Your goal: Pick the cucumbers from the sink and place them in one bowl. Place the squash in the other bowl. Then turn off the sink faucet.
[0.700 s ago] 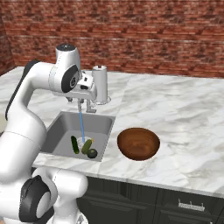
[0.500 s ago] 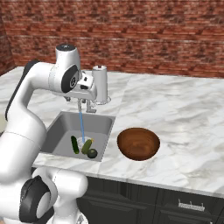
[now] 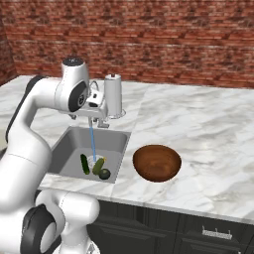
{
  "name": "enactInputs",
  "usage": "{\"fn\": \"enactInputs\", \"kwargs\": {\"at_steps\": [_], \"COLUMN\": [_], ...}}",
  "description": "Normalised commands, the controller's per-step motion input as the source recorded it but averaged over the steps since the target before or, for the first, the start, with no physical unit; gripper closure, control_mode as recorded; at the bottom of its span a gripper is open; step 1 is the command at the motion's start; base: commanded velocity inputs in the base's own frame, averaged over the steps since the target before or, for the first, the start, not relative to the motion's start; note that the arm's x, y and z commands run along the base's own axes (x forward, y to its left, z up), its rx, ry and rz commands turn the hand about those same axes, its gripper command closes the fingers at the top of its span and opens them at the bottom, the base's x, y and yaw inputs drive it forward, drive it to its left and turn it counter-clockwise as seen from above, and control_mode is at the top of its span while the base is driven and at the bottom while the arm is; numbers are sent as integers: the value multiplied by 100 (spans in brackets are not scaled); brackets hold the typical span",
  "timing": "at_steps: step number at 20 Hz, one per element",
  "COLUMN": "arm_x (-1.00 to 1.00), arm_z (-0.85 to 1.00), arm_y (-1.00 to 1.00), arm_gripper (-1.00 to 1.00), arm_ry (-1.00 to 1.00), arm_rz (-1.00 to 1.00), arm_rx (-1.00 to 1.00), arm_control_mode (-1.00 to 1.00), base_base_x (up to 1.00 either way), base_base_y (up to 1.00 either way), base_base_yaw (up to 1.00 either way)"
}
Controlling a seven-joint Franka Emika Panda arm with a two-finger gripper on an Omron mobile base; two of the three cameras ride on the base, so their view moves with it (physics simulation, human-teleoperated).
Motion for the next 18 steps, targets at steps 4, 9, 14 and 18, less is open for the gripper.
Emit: {"fn": "enactInputs", "kwargs": {"at_steps": [4,9,14,18], "arm_x": [0,0,0,9], "arm_z": [-32,-18,-18,-33], "arm_y": [26,24,15,15], "arm_gripper": [-100,-100,-100,-100], "arm_ry": [0,0,0,0], "arm_rz": [0,0,0,0], "arm_rx": [0,0,0,0], "arm_control_mode": [-100,-100,-100,-100], "base_base_x": [0,0,0,0], "base_base_y": [0,0,0,0], "base_base_yaw": [0,0,0,0]}}
